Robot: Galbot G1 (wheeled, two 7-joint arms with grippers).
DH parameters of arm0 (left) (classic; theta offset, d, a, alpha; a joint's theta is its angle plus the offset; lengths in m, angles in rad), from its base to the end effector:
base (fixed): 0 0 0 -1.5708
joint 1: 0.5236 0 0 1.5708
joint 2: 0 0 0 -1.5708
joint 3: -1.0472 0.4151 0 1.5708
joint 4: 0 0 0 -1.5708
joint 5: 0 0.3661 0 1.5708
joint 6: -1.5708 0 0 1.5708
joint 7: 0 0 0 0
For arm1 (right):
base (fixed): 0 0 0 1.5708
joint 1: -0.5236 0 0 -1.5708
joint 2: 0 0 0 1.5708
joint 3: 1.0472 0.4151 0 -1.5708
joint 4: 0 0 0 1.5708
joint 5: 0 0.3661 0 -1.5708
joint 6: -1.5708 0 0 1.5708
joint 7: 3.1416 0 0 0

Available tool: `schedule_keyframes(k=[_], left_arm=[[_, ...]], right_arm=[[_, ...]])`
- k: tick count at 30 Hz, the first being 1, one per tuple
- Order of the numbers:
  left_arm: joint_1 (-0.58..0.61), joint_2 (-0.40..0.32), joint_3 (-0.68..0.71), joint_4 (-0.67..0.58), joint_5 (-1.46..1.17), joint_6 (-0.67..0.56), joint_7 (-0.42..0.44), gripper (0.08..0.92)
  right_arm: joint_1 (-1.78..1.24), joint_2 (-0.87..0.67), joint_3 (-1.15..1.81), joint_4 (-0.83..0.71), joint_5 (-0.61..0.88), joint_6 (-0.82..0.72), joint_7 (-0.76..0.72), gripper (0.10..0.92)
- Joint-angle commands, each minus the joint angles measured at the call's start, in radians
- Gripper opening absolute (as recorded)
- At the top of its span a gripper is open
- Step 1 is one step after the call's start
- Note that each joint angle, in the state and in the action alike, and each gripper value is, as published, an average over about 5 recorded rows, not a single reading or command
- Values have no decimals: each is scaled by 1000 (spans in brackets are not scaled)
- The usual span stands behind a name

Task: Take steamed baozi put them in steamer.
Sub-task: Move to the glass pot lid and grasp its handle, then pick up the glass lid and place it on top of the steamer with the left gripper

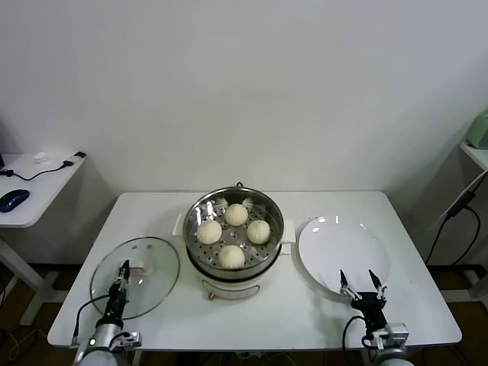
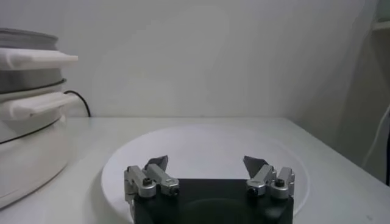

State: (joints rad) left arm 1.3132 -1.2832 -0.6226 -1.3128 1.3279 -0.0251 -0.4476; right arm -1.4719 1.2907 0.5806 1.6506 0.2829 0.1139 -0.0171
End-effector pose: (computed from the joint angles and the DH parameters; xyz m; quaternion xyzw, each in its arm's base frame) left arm 0.2143 0.1778 -0.5535 0.0271 -0.6787 -0.7317 0.0567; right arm 0.1815 -0.1267 -0.4828 -0.0073 -0.9940 0.0031 0.1090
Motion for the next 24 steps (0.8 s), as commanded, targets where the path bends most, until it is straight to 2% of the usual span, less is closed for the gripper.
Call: schedule_keyframes(k=[1,8,14,19,24], left_arm=[[24,-14,-18,-113,-37,10,18,152],[125,44,-47,-361,-151,45,112,131],[192,160,-93,-616,-296,158,315,131],[166,215,-66,-805,-315,323,482,131],[89,199,84,-906,-224,496,588,131]], right_arm=[[-3,1,-1,3,-5,2,-1,823],[-10,-4,2,16,-8,2,-3,823],[-12,-5,2,32,-34,-14,11,823],[-13,-2,0,33,-59,-20,19,823],[-24,-6,1,35,-73,-14,17,823]])
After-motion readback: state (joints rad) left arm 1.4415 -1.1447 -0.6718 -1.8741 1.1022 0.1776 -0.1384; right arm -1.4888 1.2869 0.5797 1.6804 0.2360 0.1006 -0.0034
